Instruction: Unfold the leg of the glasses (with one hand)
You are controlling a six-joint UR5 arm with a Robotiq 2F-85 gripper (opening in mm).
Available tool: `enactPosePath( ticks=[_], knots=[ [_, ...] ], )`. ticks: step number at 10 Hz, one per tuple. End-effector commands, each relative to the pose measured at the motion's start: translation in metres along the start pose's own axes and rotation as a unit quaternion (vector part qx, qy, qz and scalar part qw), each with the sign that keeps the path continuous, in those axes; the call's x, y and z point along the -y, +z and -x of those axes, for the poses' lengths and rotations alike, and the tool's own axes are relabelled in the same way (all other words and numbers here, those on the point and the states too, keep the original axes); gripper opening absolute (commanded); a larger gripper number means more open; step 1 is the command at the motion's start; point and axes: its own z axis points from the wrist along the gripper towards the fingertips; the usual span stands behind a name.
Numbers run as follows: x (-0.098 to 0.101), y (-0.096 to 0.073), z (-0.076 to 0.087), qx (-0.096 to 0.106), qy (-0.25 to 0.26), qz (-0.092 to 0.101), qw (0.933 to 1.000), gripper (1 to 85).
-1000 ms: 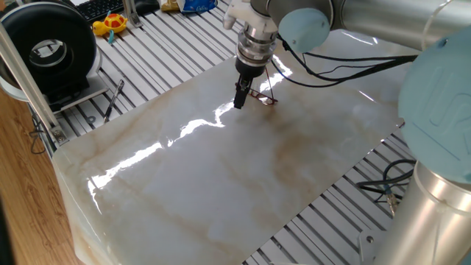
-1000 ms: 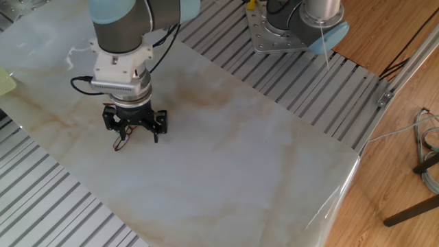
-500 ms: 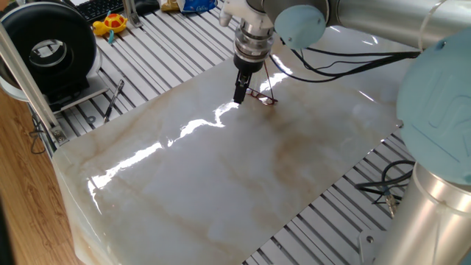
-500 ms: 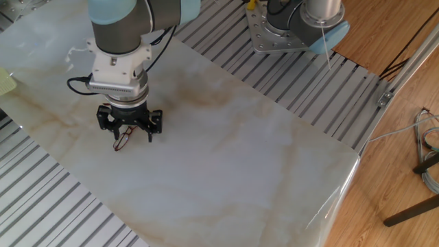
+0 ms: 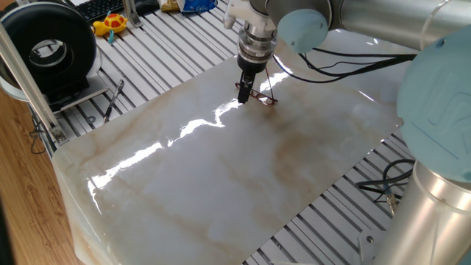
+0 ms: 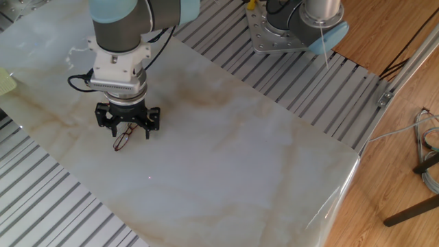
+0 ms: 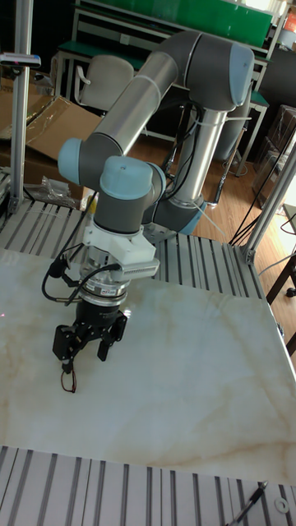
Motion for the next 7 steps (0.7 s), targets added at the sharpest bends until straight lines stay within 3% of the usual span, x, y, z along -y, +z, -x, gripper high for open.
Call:
enactPosePath(
  ticks=[1, 3, 7],
  knots=[
    [-0.002, 0.004, -0.004, 0.009, 0.002, 0.007, 0.9999, 73.0],
    [-0.011, 0.005, -0.002, 0.014, 0.001, 0.021, 0.9997, 74.3],
    [-0.013, 0.007, -0.003, 0.015, 0.000, 0.022, 0.9996, 74.3]
  ],
)
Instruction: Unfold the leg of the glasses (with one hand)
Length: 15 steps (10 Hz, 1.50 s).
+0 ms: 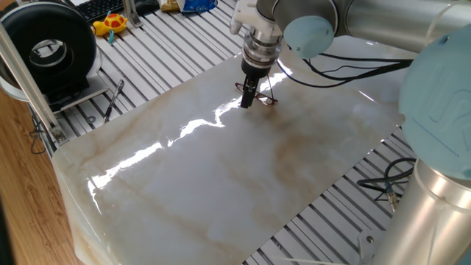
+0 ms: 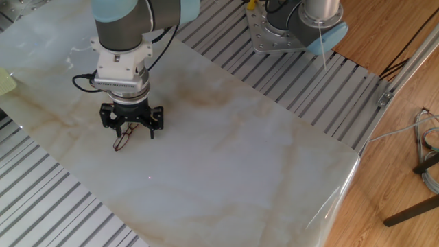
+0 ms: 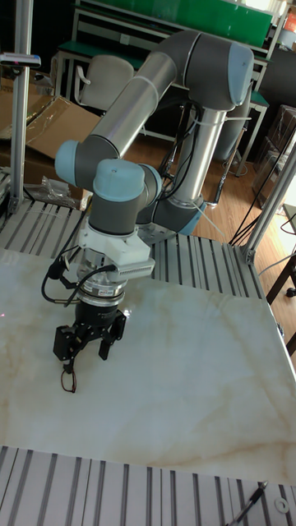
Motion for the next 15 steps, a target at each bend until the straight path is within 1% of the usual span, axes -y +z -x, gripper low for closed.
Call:
enactPosePath(
  ticks=[1, 6, 11, 12, 15],
  knots=[
    [-0.003, 0.001, -0.001, 0.006, 0.004, 0.006, 1.0000, 74.3],
    [-0.013, 0.002, 0.004, 0.020, 0.006, 0.020, 0.9996, 76.7],
    [-0.032, -0.011, 0.001, 0.021, 0.010, 0.031, 0.9992, 78.0],
    [-0.036, -0.012, 0.002, 0.022, 0.014, 0.031, 0.9992, 78.0],
    [-0.032, -0.016, 0.009, 0.014, 0.016, 0.023, 0.9995, 76.7]
  ],
)
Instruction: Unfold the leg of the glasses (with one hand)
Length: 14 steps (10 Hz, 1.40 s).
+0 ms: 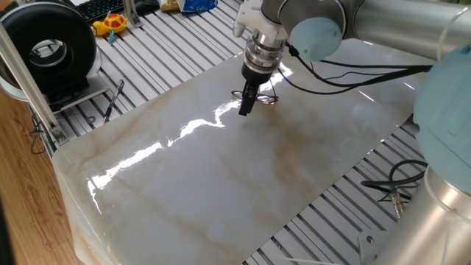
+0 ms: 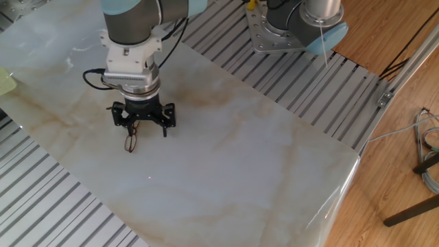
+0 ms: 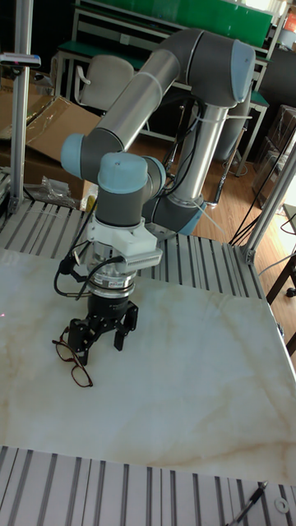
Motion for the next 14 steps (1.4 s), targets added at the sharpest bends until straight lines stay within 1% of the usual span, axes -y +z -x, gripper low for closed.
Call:
enactPosePath(
  ticks=[1, 4, 6, 8, 11, 14],
  knots=[
    [0.001, -0.005, 0.009, 0.001, 0.008, -0.002, 1.0000, 76.3],
    [0.014, -0.009, 0.012, -0.006, 0.002, -0.007, 1.0000, 75.3],
    [0.024, -0.003, 0.009, -0.005, -0.006, -0.009, 0.9999, 74.7],
    [0.029, 0.001, 0.006, -0.008, -0.008, -0.017, 0.9998, 74.7],
    [0.030, 0.011, 0.005, -0.011, -0.010, -0.022, 0.9996, 75.0],
    [0.018, 0.019, 0.006, -0.005, -0.008, -0.020, 0.9998, 77.3]
  ],
)
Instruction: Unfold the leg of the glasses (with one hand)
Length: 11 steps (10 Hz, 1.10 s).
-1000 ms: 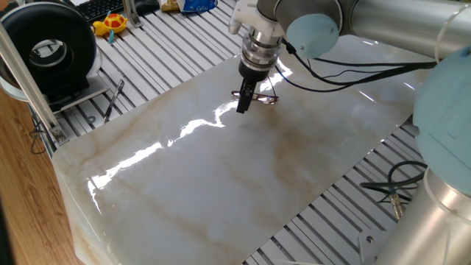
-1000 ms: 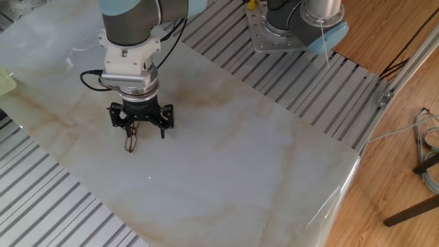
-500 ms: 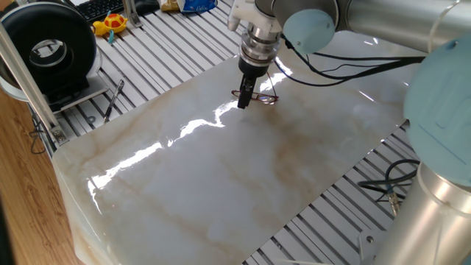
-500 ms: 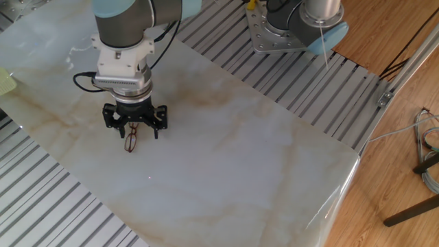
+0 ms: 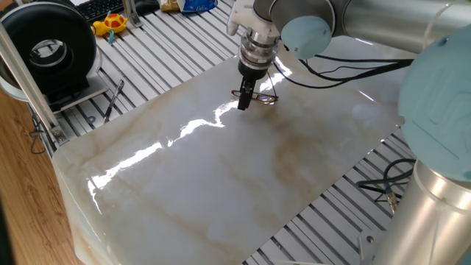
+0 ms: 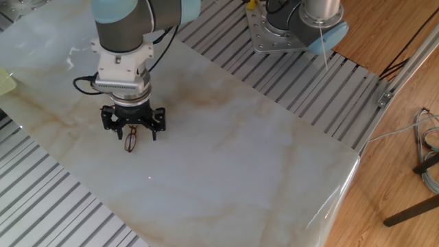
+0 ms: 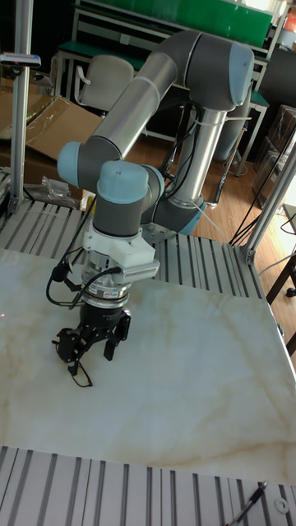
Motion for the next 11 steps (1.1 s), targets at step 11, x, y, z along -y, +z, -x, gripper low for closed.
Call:
enactPosePath(
  ticks=[11],
  knots=[
    [-0.053, -0.021, -0.007, 0.009, 0.019, 0.026, 0.9994, 77.3]
  ],
)
